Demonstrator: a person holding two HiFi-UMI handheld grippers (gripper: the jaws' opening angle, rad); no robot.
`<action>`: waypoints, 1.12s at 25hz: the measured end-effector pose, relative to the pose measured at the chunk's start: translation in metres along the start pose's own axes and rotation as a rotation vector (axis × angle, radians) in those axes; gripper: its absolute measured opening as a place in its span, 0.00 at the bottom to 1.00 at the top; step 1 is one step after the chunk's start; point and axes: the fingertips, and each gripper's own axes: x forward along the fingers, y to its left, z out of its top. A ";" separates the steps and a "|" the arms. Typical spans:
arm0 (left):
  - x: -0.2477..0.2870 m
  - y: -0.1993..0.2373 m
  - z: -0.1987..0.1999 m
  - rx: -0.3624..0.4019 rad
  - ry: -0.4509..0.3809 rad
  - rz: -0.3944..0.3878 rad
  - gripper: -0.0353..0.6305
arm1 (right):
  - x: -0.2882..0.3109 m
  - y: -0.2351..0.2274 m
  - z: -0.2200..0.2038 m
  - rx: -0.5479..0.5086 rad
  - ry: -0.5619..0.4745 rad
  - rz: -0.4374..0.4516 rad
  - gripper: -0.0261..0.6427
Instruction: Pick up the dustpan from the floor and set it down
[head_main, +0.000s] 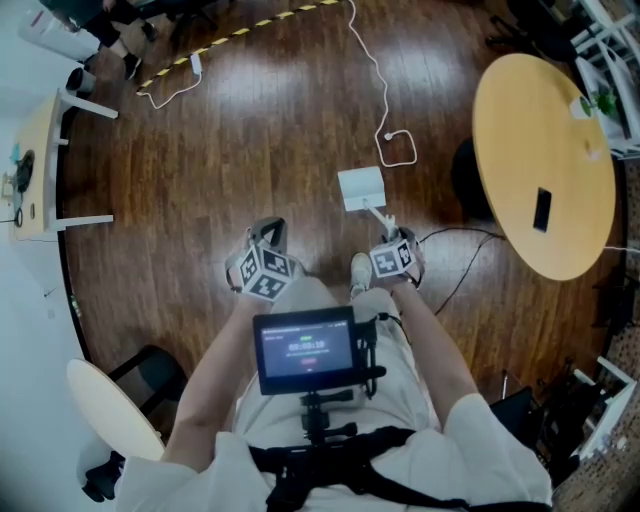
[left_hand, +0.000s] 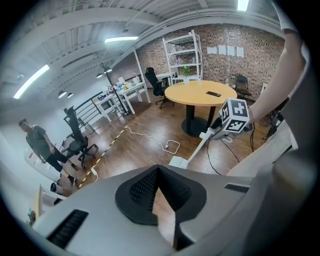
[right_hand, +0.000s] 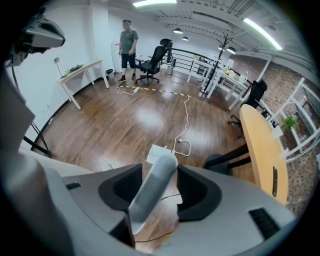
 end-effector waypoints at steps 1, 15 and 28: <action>-0.001 0.000 -0.001 -0.001 0.000 0.002 0.05 | 0.000 -0.001 0.000 0.007 0.004 0.000 0.39; -0.019 -0.001 -0.012 -0.020 -0.002 0.024 0.04 | 0.007 -0.004 -0.002 0.108 -0.018 0.003 0.33; -0.023 -0.008 -0.010 -0.023 -0.011 0.029 0.04 | -0.002 -0.029 0.005 0.116 -0.063 -0.036 0.26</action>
